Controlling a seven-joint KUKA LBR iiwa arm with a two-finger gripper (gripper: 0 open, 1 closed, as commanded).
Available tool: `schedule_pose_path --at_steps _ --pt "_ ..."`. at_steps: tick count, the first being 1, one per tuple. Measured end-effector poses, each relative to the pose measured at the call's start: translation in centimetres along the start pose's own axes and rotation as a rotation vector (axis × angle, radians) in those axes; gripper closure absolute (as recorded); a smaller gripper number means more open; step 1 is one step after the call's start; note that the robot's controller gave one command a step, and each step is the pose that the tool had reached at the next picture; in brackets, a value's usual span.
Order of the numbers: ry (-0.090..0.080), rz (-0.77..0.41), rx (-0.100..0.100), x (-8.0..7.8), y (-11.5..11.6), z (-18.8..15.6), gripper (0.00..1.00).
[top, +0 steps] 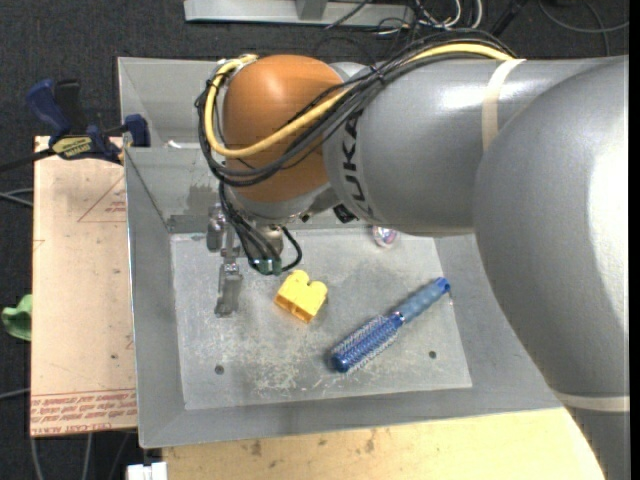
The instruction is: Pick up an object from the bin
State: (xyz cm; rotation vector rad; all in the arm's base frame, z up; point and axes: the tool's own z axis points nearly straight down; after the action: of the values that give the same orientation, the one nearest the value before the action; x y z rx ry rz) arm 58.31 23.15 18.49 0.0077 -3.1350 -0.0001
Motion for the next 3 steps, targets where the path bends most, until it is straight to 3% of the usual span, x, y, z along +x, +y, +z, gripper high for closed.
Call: schedule_pose_path --at_steps 1,2,3 --pt "-0.013 0.031 0.0 -4.7 -11.7 11.5 0.0" --pt "-0.007 0.095 0.0 -1.4 -16.5 8.3 0.0" --pt "-0.006 0.302 -0.003 -0.8 -13.4 8.5 0.0"
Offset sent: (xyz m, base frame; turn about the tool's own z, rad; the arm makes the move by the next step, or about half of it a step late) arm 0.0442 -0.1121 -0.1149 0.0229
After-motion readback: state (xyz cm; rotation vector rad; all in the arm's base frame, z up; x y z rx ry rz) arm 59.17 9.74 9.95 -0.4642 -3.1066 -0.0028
